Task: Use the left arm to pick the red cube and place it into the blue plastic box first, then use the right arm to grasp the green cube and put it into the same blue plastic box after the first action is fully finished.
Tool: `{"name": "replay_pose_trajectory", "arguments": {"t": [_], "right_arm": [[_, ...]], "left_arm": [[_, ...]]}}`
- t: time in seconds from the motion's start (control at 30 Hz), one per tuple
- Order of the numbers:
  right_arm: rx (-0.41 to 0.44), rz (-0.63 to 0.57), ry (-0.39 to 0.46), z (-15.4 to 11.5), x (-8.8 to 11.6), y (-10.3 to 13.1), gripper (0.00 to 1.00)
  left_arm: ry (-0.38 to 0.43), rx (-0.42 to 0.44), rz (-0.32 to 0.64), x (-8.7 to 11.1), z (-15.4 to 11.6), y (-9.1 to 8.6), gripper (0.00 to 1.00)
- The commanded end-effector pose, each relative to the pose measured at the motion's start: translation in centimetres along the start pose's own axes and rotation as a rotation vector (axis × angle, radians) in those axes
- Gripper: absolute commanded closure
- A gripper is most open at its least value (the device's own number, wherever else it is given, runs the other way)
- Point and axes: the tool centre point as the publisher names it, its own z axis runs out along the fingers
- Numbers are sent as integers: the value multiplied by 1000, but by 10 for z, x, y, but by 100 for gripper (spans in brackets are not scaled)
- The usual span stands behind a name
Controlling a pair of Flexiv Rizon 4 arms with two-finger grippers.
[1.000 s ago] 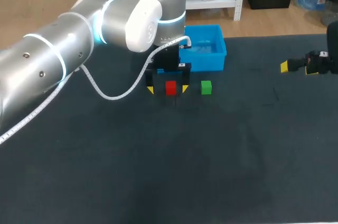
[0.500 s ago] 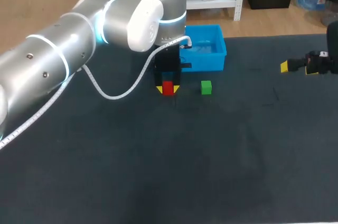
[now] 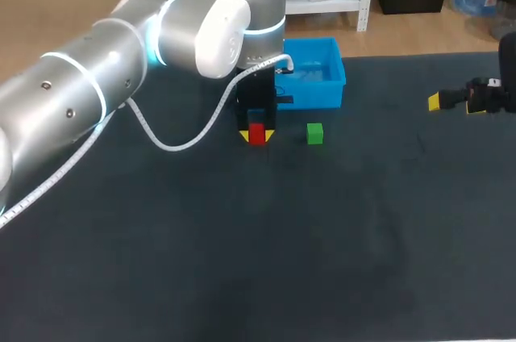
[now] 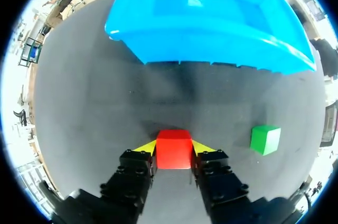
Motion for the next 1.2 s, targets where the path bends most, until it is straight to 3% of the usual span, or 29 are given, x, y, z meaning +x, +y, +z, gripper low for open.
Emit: {"name": "replay_pose_trajectory", "arguments": {"t": [0.03, 0.73, 1.2], "right_arm": [[3, 0, 0, -1, 0, 0, 0], [3, 0, 0, -1, 0, 0, 0], [3, 0, 0, -1, 0, 0, 0]], "left_arm": [[-3, -4, 6, 1, -5, 3, 100], [-63, 29, 49, 3, -46, 9, 100], [-122, 87, 90, 11, -90, 7, 100]]}}
